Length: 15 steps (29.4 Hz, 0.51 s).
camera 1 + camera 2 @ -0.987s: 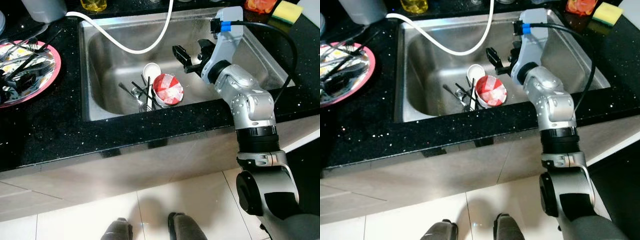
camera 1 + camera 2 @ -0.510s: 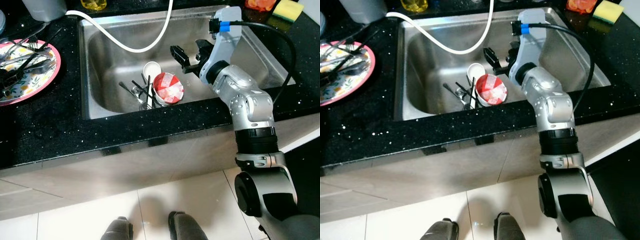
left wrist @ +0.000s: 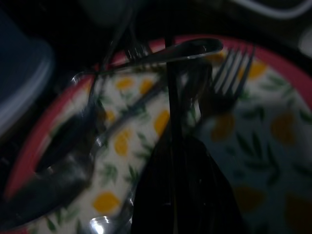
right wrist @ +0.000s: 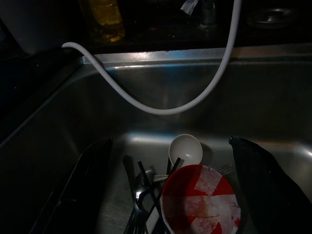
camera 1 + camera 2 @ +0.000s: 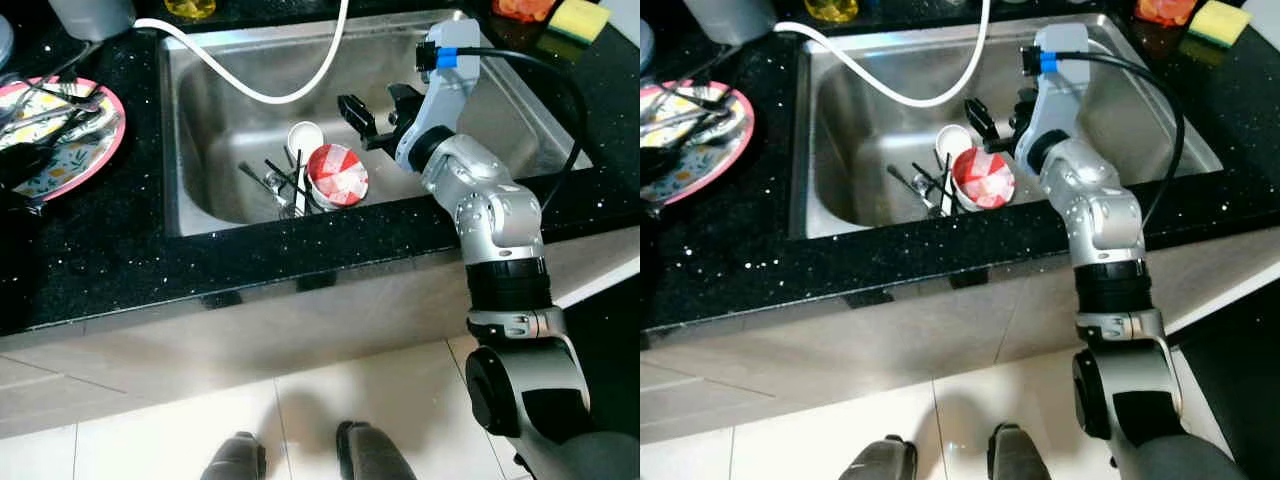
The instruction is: Kitchen organization
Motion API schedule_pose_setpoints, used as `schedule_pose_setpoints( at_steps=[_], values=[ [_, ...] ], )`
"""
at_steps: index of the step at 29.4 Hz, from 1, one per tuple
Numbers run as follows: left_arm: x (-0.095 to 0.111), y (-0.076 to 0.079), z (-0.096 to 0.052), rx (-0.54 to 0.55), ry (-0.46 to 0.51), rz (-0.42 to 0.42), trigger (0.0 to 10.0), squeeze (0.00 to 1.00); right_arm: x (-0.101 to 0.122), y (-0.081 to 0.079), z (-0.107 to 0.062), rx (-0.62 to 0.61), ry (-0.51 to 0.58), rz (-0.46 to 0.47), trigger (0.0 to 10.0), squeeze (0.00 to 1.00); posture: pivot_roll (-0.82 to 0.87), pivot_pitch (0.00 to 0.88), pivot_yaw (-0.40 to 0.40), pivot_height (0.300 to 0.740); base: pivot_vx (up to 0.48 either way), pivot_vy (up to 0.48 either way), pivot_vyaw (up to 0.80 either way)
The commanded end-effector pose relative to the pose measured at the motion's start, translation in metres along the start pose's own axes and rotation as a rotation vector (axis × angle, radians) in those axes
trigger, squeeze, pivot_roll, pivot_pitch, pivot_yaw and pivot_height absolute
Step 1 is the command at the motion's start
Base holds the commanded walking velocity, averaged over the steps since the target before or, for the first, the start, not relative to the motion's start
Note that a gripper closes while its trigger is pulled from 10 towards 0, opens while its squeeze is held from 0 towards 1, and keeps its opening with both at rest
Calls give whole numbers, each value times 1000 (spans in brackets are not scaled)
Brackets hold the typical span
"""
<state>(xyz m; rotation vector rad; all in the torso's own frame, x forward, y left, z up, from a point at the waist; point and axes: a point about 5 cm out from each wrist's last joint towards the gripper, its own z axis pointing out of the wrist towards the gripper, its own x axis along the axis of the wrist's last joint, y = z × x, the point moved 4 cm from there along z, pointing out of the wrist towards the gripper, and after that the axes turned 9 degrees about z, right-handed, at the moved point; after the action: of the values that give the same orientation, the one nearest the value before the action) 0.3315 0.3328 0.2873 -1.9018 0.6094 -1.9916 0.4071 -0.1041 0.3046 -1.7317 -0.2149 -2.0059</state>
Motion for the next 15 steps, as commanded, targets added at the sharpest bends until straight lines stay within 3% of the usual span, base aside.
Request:
schedule_pose_setpoints(
  at_steps=[1,4,6,7,8,10,11,13,15],
  values=[
    [16,-2,-2,57,82,78,10000,0,-4,-2,-1,8,-11,9,10000,0,161,238,-21,740,0,0,0],
    [37,5,-3,43,166,78,10000,0,-4,-4,-1,15,-7,14,10000,0,164,235,-23,740,0,0,0],
    [44,12,-4,7,200,38,10000,0,-4,-5,0,17,-5,16,10000,0,163,234,-24,740,0,0,0],
    [54,20,-4,-45,244,-22,10000,0,-4,-6,0,18,-3,18,10000,0,162,232,-25,740,0,0,0],
    [54,20,-4,-45,244,-22,10000,0,-4,-6,0,18,-3,18,10000,0,162,232,-25,740,0,0,0],
    [79,35,-3,-104,345,-72,10000,0,-3,-7,1,21,3,20,10000,0,165,228,-25,740,0,0,0],
    [79,35,-3,-104,345,-72,10000,0,-3,-7,1,21,3,20,10000,0,165,228,-25,740,0,0,0],
    [93,53,4,-118,386,-71,10000,0,-2,-7,1,21,6,22,10000,0,162,228,-26,740,0,0,0],
    [94,77,16,-139,374,-110,10000,0,-2,-8,1,22,8,25,10000,0,161,230,-27,740,0,0,0]
  ],
)
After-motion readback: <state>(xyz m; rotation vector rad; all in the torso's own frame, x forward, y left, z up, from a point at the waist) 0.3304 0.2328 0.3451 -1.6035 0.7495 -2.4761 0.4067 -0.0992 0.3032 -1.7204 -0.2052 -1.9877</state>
